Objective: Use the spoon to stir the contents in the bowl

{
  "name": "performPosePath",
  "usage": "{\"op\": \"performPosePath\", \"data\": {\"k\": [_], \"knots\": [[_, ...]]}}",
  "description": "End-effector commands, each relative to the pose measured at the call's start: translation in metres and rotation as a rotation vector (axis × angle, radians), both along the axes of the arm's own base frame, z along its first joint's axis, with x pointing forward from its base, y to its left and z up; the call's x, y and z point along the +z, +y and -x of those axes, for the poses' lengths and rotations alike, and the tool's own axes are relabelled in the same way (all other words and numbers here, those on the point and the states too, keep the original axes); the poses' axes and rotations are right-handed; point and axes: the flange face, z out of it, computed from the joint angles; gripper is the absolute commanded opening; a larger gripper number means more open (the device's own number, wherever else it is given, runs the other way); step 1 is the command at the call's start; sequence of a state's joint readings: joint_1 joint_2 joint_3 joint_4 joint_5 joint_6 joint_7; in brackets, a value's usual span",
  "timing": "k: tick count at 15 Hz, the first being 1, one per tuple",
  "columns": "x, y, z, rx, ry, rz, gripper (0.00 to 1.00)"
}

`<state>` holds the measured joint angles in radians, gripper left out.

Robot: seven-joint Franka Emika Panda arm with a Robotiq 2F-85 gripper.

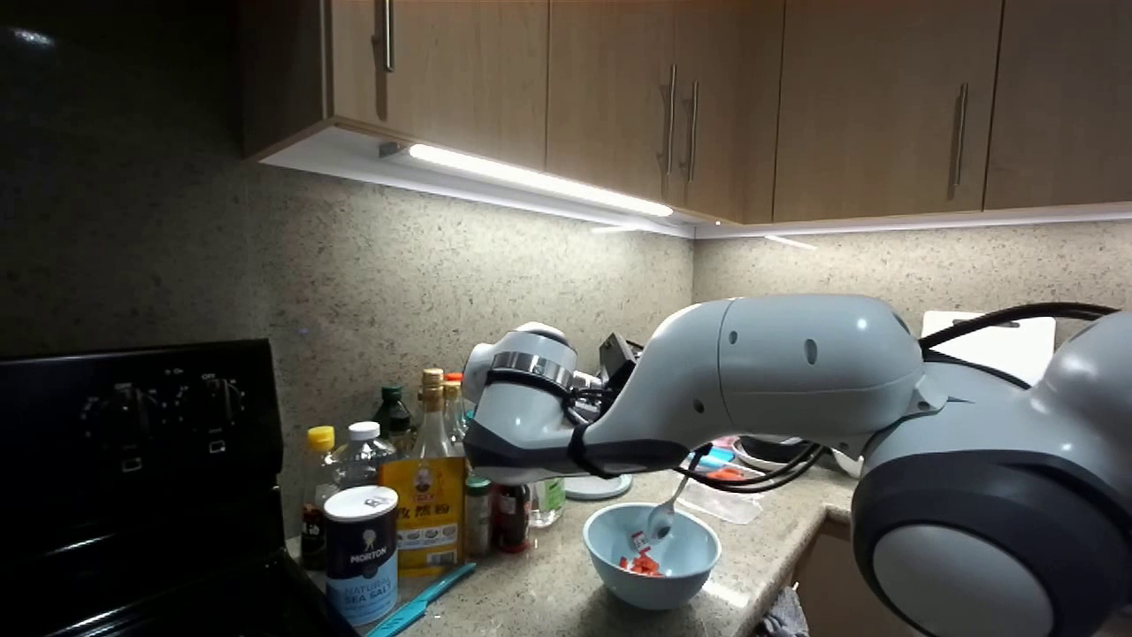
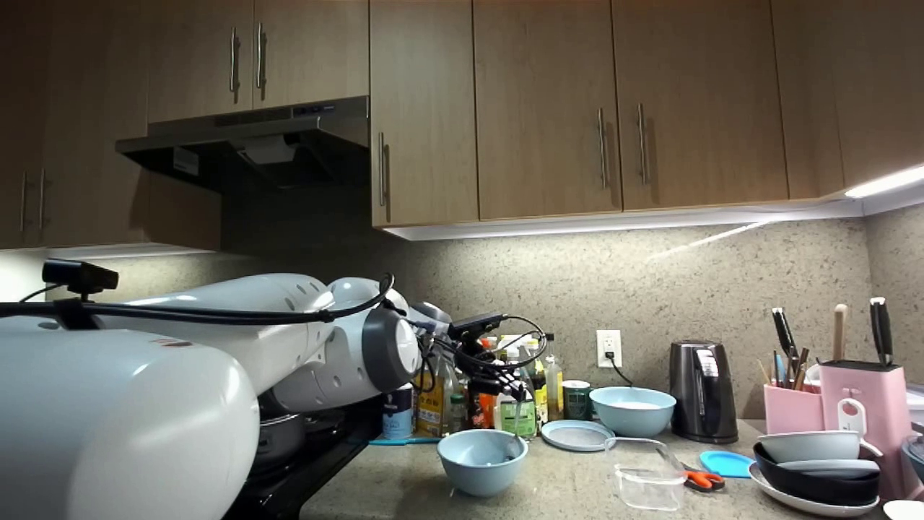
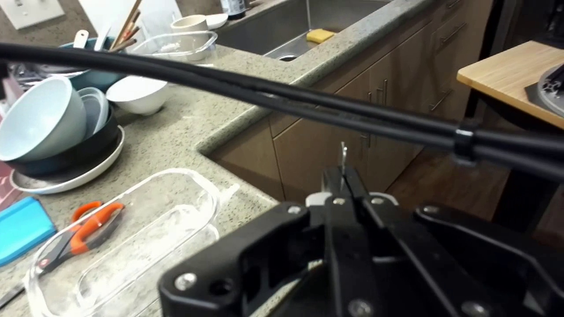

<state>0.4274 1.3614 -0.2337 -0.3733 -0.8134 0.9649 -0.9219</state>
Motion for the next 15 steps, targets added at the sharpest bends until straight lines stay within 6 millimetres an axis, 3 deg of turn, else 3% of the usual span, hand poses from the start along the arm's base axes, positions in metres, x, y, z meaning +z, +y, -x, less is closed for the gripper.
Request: {"op": "performPosePath", "data": {"k": [1,7,12,15], "knots": [[-0.004,-0.001,0.017,-0.117,0.023,0.015,0.01],[-0.026,0.012,0.035,-0.167,0.086,0.057,0.01],[-0.054,0.044,0.043,-0.066,0.139,0.12,0.01],[-0.05,0.069,0.045,0.006,0.1,0.144,0.01]]}}
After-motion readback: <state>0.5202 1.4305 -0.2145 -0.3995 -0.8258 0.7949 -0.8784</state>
